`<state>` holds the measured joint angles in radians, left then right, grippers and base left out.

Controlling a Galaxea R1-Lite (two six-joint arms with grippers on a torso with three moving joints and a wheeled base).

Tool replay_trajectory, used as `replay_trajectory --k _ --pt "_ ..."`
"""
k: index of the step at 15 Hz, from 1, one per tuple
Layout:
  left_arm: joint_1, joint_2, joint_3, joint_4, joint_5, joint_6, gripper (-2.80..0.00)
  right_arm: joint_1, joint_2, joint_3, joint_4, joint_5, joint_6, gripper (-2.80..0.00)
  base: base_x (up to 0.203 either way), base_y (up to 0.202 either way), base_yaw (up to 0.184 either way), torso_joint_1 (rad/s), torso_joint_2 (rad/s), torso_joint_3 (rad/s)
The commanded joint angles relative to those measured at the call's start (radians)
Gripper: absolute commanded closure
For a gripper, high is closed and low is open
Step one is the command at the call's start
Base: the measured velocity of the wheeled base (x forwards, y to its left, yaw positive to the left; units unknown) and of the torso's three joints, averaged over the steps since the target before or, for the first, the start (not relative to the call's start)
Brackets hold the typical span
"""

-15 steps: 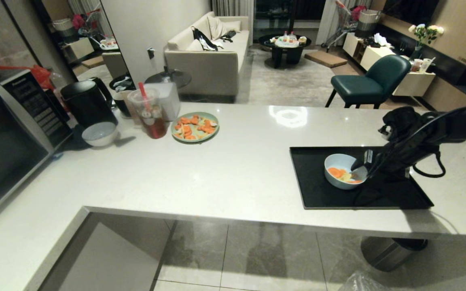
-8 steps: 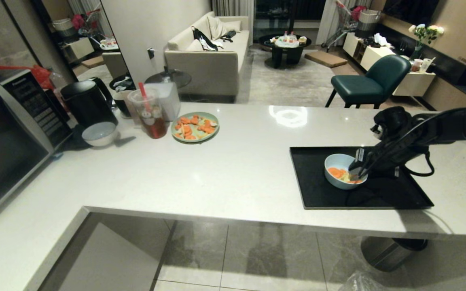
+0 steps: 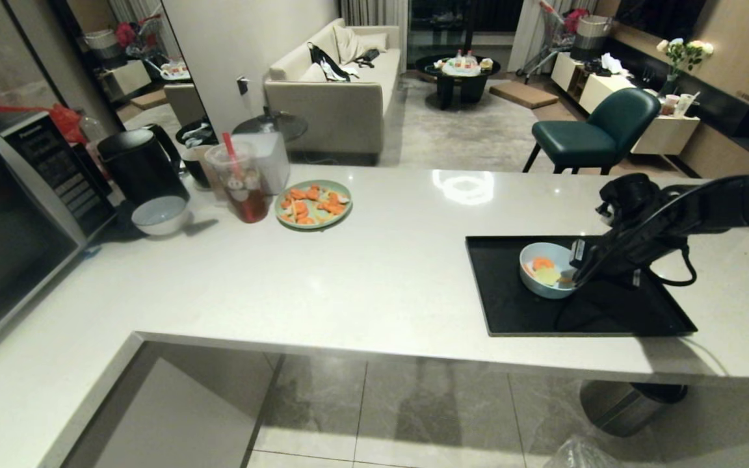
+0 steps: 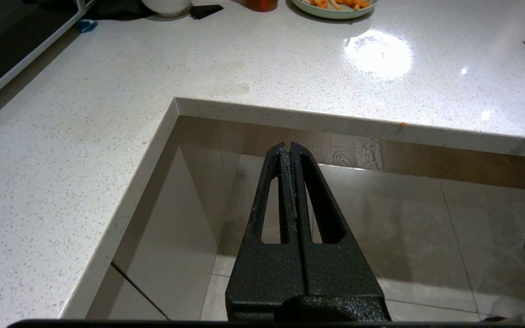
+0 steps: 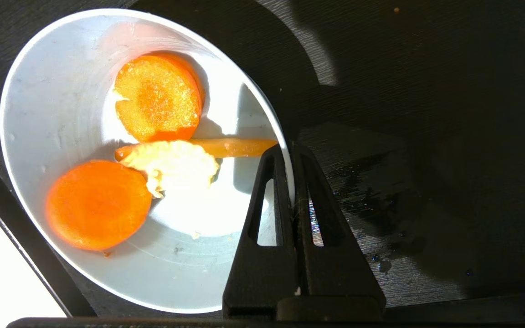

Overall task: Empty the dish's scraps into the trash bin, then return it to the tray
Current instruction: Pick up the bowl with leftover food

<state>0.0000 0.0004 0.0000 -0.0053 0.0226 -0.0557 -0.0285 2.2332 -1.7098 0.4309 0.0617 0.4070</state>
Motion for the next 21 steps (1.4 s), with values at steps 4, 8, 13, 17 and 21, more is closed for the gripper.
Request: replay_trajectory --k 4,8,13,17,21 --pt "-0.001 0.001 0.0 -0.001 0.0 -0.001 0.0 -0.001 -0.02 -0.001 0.009 0.0 0.003 0.0 0.0 0.0 0.0 0.0 0.0 0.0" --pt "0.0 0.001 0.0 -0.001 0.0 -0.001 0.0 -0.001 -0.072 0.007 0.041 0.0 0.003 0.0 0.0 0.0 0.0 0.0 0.0 0.0" --pt "0.0 0.001 0.0 -0.001 0.0 -0.001 0.0 0.001 -0.183 0.091 0.104 0.006 0.001 0.0 0.0 0.0 0.0 0.0 0.0 0.0" --pt "0.0 0.001 0.0 -0.001 0.0 -0.001 0.0 0.01 -0.347 0.295 0.096 0.047 -0.012 0.0 0.0 0.0 0.0 0.0 0.0 0.0" --pt "0.0 0.001 0.0 -0.001 0.0 -0.001 0.0 0.037 -0.548 0.524 0.09 0.052 -0.043 0.0 0.0 0.0 0.0 0.0 0.0 0.0"
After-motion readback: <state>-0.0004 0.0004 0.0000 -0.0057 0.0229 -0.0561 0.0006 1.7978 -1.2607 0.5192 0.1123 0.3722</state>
